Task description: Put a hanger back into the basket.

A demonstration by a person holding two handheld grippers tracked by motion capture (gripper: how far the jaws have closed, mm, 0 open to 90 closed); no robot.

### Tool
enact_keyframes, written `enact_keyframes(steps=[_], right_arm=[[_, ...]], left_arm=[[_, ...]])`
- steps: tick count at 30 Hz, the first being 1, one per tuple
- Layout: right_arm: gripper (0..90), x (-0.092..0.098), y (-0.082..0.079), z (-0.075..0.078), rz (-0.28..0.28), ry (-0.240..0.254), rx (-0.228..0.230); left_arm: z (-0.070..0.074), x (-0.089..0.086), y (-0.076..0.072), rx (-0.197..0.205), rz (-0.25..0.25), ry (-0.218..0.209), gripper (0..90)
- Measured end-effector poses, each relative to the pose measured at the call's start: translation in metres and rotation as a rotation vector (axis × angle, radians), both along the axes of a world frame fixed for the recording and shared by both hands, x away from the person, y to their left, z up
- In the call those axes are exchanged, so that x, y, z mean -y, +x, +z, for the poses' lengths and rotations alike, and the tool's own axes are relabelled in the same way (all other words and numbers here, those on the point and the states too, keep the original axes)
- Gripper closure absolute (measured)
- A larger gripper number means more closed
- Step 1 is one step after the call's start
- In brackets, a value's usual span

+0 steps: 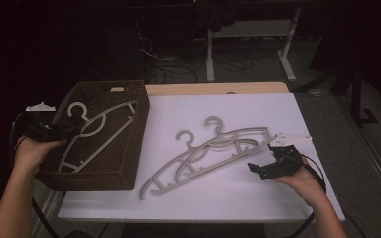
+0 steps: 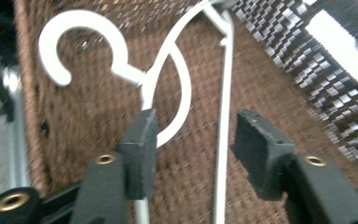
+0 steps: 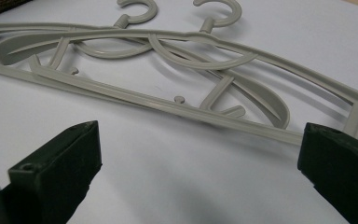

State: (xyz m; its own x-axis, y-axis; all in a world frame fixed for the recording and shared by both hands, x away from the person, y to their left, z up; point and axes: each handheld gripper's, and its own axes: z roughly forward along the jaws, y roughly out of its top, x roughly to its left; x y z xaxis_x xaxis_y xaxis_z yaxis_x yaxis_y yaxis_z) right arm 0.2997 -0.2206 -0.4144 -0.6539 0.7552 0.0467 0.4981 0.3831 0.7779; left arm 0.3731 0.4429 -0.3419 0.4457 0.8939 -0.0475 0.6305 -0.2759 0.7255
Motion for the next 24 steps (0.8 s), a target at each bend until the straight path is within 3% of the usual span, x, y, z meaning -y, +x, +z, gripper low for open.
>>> enact_keyframes(steps=[5,10,24], right_arm=[[0.0,0.000,0.000,0.002,0.003,0.005,0.005],[0.0,0.000,0.001,0.001,0.007,0.000,-0.001],[0.0,-0.003,0.001,0.000,0.028,0.001,0.001]], left_arm=[[0.007,0.013,-0.004,0.037,-0.077,-0.090,37.2],[0.010,0.032,-0.006,0.064,-0.151,-0.152,33.1],[0.022,0.098,-0.011,0.105,-0.306,-0.223,26.2]])
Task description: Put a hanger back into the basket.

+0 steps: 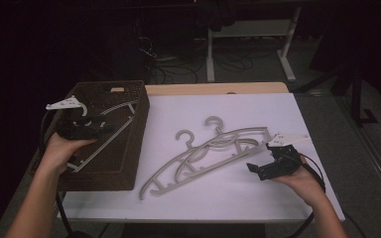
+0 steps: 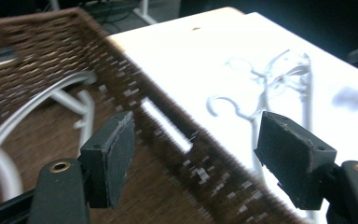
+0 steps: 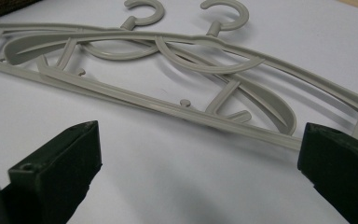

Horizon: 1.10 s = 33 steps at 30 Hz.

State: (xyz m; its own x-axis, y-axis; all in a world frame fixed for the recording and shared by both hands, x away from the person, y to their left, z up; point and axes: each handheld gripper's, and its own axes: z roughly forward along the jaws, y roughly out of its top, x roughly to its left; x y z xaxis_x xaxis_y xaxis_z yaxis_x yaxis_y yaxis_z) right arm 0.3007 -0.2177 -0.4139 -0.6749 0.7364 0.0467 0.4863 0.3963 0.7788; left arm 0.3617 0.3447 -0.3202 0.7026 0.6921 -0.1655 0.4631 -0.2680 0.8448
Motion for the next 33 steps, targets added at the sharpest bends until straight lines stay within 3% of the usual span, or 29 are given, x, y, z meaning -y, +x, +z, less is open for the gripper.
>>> enact_keyframes(steps=[11,19,27,33], right_arm=[[0.0,-0.005,0.002,-0.005,0.016,-0.005,-0.015],[0.0,-0.004,0.001,-0.005,0.018,0.000,-0.019],[0.0,-0.006,0.001,-0.007,0.028,-0.005,-0.020],[0.0,-0.006,0.001,-0.007,0.033,-0.005,-0.018]], left_arm=[[0.003,0.081,-0.010,0.024,-0.134,-0.042,24.8],[-0.008,0.141,-0.009,0.021,-0.191,-0.008,29.7],[-0.039,0.191,0.004,0.000,-0.233,0.056,37.3],[-0.067,0.217,0.020,-0.032,-0.242,0.106,41.8]])
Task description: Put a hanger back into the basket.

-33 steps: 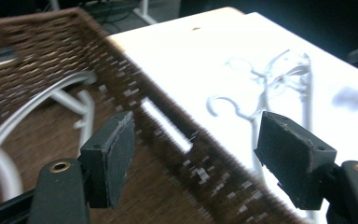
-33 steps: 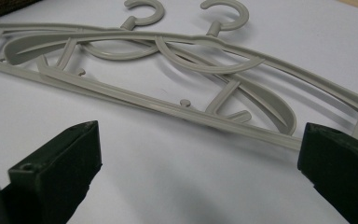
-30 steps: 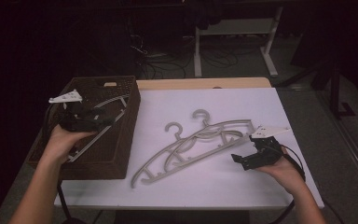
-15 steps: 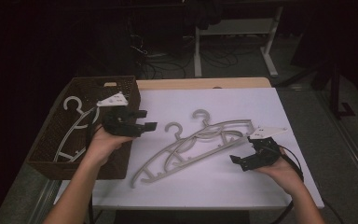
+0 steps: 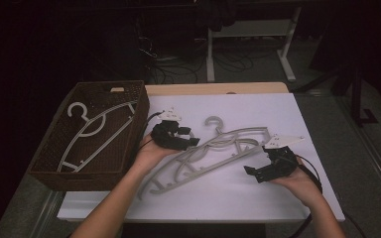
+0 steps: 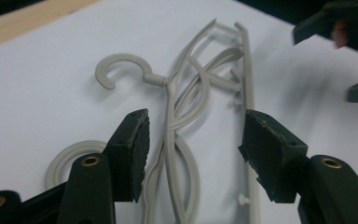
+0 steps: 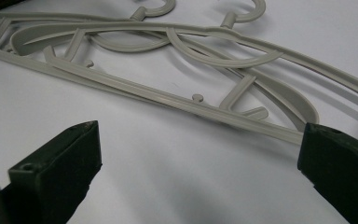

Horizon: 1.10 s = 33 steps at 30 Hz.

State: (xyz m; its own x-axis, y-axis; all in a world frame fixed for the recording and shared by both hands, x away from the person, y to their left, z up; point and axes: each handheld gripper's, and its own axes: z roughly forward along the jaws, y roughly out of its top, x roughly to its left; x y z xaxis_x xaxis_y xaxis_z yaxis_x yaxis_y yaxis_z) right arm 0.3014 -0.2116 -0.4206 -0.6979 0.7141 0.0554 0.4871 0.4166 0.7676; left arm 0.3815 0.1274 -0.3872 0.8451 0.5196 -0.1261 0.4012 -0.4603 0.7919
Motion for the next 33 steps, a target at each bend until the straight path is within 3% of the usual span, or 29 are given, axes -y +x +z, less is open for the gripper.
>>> enact_keyframes(steps=[4,14,27,33], right_arm=[[0.0,0.000,0.000,0.000,0.004,0.000,0.002],[0.0,0.000,0.000,0.000,0.008,0.003,0.002],[0.0,0.001,-0.001,0.001,0.007,0.009,0.002],[0.0,0.002,-0.001,0.001,0.006,0.014,0.005]], left_arm=[[-0.016,0.013,0.011,-0.017,-0.002,0.023,46.1],[-0.049,0.044,0.027,-0.025,-0.017,0.147,49.1],[-0.065,0.067,0.031,-0.008,-0.041,0.257,49.8],[-0.067,0.067,0.033,-0.001,-0.028,0.256,57.4]])
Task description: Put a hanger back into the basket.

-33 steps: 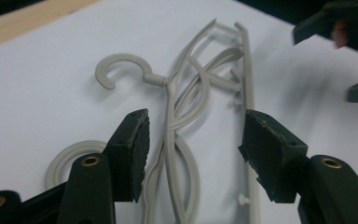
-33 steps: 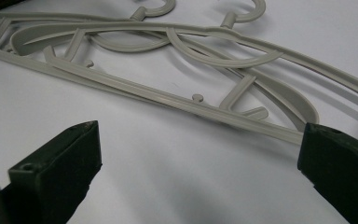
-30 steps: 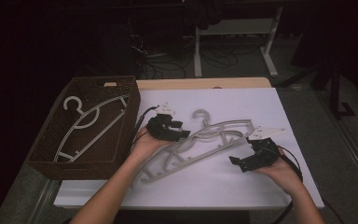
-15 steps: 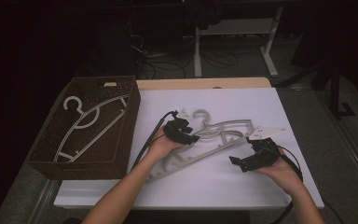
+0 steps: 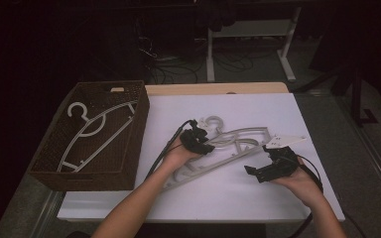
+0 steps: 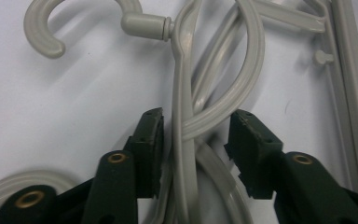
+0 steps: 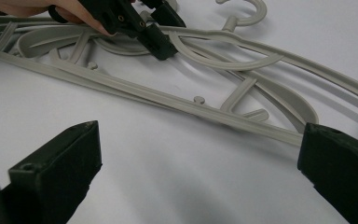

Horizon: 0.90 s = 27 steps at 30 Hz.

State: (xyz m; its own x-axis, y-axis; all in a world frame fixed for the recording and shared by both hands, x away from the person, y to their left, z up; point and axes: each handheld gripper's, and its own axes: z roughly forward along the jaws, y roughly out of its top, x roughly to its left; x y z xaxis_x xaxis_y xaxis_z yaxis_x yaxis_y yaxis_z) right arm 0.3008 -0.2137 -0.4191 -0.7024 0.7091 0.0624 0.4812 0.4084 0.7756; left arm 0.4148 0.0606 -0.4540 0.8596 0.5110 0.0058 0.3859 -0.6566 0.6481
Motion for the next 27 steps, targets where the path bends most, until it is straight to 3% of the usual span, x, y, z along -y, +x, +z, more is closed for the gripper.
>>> enact_keyframes(steps=[12,16,18,23,27], right_arm=[[0.0,-0.001,0.000,0.000,0.003,-0.004,-0.003],[0.0,0.000,0.000,0.000,0.002,-0.001,-0.004],[0.0,0.000,0.000,0.000,0.001,-0.001,-0.002],[0.0,-0.001,0.000,0.000,0.002,0.000,-0.004],[0.0,0.000,0.000,0.000,0.002,0.000,-0.003]], left_arm=[[0.001,-0.001,0.004,-0.018,0.012,-0.021,76.6],[0.002,-0.003,0.006,-0.031,0.013,-0.035,77.4],[0.005,-0.006,0.007,-0.047,0.023,-0.069,79.7],[0.006,-0.008,0.009,-0.070,0.027,-0.074,81.7],[0.011,-0.009,0.007,-0.057,0.030,-0.093,81.8]])
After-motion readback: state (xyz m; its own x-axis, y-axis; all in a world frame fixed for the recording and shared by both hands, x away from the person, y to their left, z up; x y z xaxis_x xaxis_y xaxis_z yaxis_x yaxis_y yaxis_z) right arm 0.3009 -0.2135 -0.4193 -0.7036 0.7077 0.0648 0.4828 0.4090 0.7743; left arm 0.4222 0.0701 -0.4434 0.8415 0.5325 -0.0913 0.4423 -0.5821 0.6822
